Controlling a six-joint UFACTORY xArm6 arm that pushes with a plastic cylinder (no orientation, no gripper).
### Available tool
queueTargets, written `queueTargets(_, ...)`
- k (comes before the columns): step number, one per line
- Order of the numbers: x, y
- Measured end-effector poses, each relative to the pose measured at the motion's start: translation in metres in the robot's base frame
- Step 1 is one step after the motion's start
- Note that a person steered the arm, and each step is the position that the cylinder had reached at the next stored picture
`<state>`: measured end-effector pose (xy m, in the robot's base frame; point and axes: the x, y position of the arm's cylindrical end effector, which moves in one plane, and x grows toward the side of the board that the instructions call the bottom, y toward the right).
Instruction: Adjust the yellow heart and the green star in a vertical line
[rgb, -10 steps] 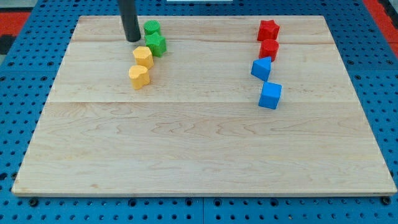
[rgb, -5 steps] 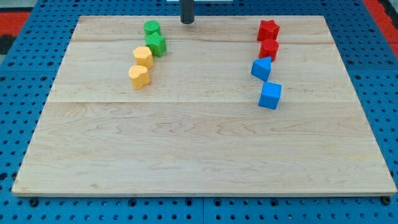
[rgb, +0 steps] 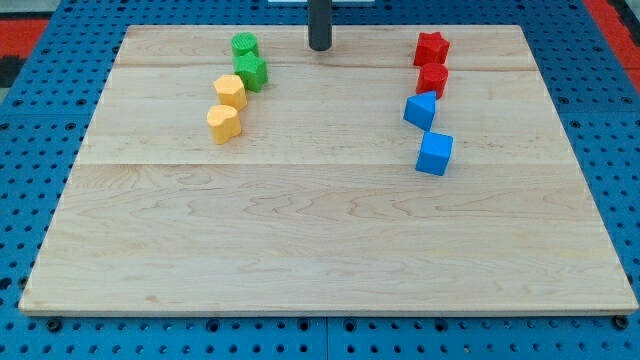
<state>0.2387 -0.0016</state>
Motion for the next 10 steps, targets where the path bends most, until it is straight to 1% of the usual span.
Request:
queueTargets(2,0.049,-0.027)
queueTargets(3,0.053,-0.040)
queueTargets(6,0.053,-0.053)
queueTargets(8,0.053,-0.082)
queueTargets(9,0.058,-0.073)
queueTargets(10,0.061,-0.020)
